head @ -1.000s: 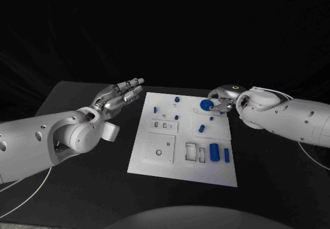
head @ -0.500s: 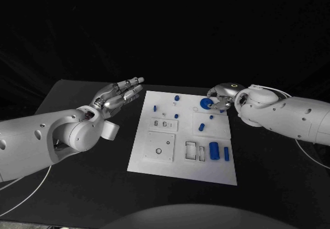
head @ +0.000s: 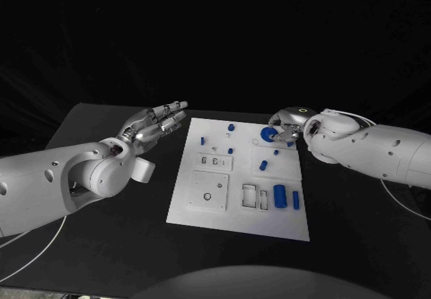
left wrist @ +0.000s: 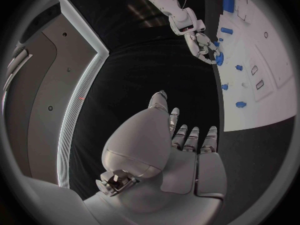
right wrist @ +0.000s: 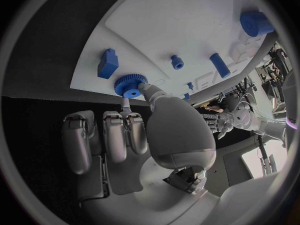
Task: Assemble the parts on the task board
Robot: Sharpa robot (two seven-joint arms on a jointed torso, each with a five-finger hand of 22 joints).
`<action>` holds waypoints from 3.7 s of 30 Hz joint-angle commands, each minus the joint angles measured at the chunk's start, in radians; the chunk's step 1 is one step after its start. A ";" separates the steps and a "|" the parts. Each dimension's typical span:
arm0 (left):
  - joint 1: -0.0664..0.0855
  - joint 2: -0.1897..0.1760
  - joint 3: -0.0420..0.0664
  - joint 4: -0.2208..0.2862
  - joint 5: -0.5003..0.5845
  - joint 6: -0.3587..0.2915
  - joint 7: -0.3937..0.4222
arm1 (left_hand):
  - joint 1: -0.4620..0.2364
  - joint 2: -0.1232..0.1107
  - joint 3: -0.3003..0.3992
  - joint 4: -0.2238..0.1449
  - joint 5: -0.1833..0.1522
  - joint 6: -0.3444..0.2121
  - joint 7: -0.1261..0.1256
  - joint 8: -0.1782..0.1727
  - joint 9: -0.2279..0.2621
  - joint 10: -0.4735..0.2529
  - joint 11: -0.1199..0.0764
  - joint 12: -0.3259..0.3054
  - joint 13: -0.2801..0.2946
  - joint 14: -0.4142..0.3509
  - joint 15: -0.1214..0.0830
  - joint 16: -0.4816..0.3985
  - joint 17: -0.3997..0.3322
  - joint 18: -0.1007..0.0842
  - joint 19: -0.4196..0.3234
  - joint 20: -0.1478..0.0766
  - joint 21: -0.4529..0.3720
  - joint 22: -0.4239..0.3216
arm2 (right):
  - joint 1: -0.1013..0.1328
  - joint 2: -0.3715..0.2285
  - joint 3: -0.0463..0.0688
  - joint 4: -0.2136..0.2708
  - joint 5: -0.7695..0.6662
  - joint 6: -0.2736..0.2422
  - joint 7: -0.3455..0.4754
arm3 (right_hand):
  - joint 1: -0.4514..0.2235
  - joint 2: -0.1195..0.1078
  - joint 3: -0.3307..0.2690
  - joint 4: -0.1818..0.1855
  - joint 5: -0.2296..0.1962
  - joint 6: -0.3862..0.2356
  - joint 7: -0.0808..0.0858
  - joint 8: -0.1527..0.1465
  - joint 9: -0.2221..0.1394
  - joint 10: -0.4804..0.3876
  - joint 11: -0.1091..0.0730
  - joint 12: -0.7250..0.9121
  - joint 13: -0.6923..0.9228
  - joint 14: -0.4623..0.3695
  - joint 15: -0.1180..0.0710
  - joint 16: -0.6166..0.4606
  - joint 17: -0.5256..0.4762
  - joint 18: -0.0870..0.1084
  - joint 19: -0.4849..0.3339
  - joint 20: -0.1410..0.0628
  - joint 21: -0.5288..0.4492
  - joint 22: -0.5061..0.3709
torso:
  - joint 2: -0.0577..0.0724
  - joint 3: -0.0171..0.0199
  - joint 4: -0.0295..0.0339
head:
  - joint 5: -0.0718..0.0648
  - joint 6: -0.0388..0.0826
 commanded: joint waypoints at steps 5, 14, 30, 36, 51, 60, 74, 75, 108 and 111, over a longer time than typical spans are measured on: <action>-0.001 0.000 0.001 0.002 -0.006 0.021 -0.001 | 0.014 0.001 0.008 0.000 0.006 0.005 0.003 0.006 0.001 0.002 0.007 0.006 0.001 0.000 0.010 0.005 0.001 0.016 0.000 0.009 0.001 -0.018 | -0.011 0.011 -0.004 -0.018 -0.009 0.021 0.013 | 0.037 0.008 -0.004 -0.028 -0.007 0.071 -0.013 0.057 0.043 0.105 -0.020 0.004 0.263 0.103 -0.017 0.003 0.263 -0.006 0.103 -0.019 0.004 0.263 | 0.000 -0.0004 0.0003 | 0.002 -0.002; -0.001 -0.002 0.001 0.001 -0.006 0.024 -0.006 | 0.016 0.002 0.009 -0.001 0.008 0.006 0.004 0.006 0.001 0.002 0.008 0.007 0.001 0.000 0.010 0.006 0.001 0.016 0.001 0.009 0.001 -0.018 | -0.012 0.008 -0.003 -0.010 -0.008 -0.021 0.032 | 0.059 0.018 -0.009 -0.050 0.020 0.124 -0.020 0.112 0.093 0.105 -0.021 0.004 0.263 0.103 -0.025 0.003 0.263 -0.006 0.103 -0.026 0.004 0.263 | 0.000 -0.0005 -0.0015 | 0.007 -0.003; -0.002 -0.001 0.001 0.000 -0.006 0.023 -0.009 | 0.019 0.001 0.011 -0.002 0.010 0.008 0.005 0.007 0.001 0.002 0.009 0.007 0.001 0.000 0.010 0.006 0.001 0.016 0.002 0.010 0.003 -0.017 | 0.043 0.008 -0.002 0.085 0.007 -0.045 0.047 | 0.054 0.013 -0.015 -0.049 0.035 0.150 -0.021 0.124 0.102 0.105 -0.019 0.004 0.263 0.103 -0.020 0.003 0.263 -0.006 0.103 -0.024 0.004 0.263 | 0.000 -0.0009 0.0010 | 0.009 -0.010; -0.002 0.002 0.001 -0.002 -0.006 0.024 -0.010 | 0.021 0.001 0.011 -0.003 0.011 0.010 0.006 0.007 0.001 0.002 0.010 0.008 0.001 0.000 0.009 0.006 0.001 0.016 0.002 0.010 0.003 -0.017 | 0.051 0.055 0.000 0.085 0.026 -0.013 0.057 | 0.052 0.011 -0.016 -0.048 0.032 0.148 -0.018 0.120 0.100 0.105 -0.016 0.004 0.263 0.103 -0.018 0.003 0.263 -0.006 0.102 -0.022 0.004 0.263 | 0.000 -0.0007 0.0017 | 0.010 -0.014; -0.002 0.007 0.001 -0.005 -0.006 0.026 -0.012 | 0.022 0.001 0.012 -0.003 0.011 0.010 0.007 0.008 0.001 0.003 0.011 0.009 0.002 0.000 0.009 0.006 0.001 0.016 0.002 0.010 0.003 -0.017 | 0.046 0.187 0.001 -0.006 0.058 0.050 0.081 | 0.055 0.013 -0.011 -0.048 0.029 0.140 -0.008 0.098 0.087 0.105 -0.009 0.004 0.263 0.103 -0.008 0.003 0.263 -0.001 0.088 -0.014 -0.010 0.257 | 0.001 -0.0016 0.0014 | 0.006 -0.018; -0.002 0.011 0.001 -0.007 -0.006 0.028 -0.012 | 0.023 0.000 0.012 -0.003 0.012 0.010 0.008 0.008 0.001 0.003 0.012 0.009 0.002 0.001 0.009 0.007 0.002 0.016 0.003 0.010 0.004 -0.016 | 0.037 0.229 0.002 -0.041 0.063 0.069 0.086 | 0.056 0.014 -0.008 -0.048 0.028 0.136 -0.003 0.085 0.080 0.105 -0.005 0.004 0.263 0.103 -0.005 0.003 0.263 0.000 0.085 -0.011 -0.013 0.255 | 0.000 -0.0015 0.0012 | 0.004 -0.014; -0.002 0.011 0.001 -0.008 -0.006 0.031 -0.013 | 0.024 0.000 0.013 -0.003 0.012 0.010 0.009 0.008 0.001 0.003 0.013 0.009 0.002 0.001 0.010 0.008 0.002 0.016 0.003 0.011 0.004 -0.016 | 0.031 0.257 0.002 -0.070 0.054 0.085 0.079 | 0.052 0.012 0.012 -0.040 0.007 0.044 0.020 -0.039 -0.011 0.105 0.006 0.004 0.263 0.103 0.005 0.003 0.263 0.006 0.067 0.002 -0.032 0.247 | 0.000 0.0000 0.0001 | 0.006 -0.016; -0.002 0.010 0.001 -0.008 -0.006 0.031 -0.013 | 0.024 0.000 0.013 -0.003 0.012 0.010 0.009 0.008 0.001 0.003 0.013 0.009 0.002 0.001 0.010 0.008 0.002 0.016 0.003 0.011 0.004 -0.016 | 0.030 0.258 0.002 -0.071 0.052 0.083 0.078 | 0.053 0.009 0.016 -0.040 0.007 0.023 0.019 -0.062 -0.030 0.105 0.005 0.004 0.263 0.103 0.006 0.003 0.263 0.006 0.065 0.003 -0.033 0.247 | 0.000 -0.0002 0.0004 | 0.006 -0.017; -0.003 0.001 0.001 -0.004 -0.006 0.023 -0.015 | 0.026 0.000 0.014 -0.003 0.014 0.010 0.011 0.008 0.001 0.003 0.016 0.010 0.002 0.002 0.010 0.010 0.002 0.016 0.004 0.012 0.005 -0.016 | 0.041 0.140 0.002 0.023 0.065 -0.035 0.117 | -0.021 0.001 -0.021 0.041 -0.215 -0.038 -0.012 -0.086 -0.209 0.105 -0.026 0.004 0.263 0.103 -0.016 0.003 0.263 0.019 0.028 -0.017 -0.076 0.230 | -0.001 -0.0014 0.0002 | 0.017 -0.013; -0.003 -0.002 0.001 -0.002 -0.007 0.019 -0.015 | 0.026 0.000 0.014 -0.003 0.014 0.010 0.011 0.008 0.001 0.003 0.016 0.010 0.002 0.002 0.010 0.010 0.002 0.016 0.004 0.012 0.005 -0.016 | 0.062 0.078 0.002 0.068 0.075 -0.074 0.138 | -0.079 0.002 -0.061 0.098 -0.235 0.009 -0.018 -0.071 -0.213 0.105 -0.031 0.004 0.263 0.103 -0.024 0.003 0.263 0.025 0.011 -0.023 -0.096 0.222 | 0.000 -0.0006 -0.0003 | 0.016 -0.014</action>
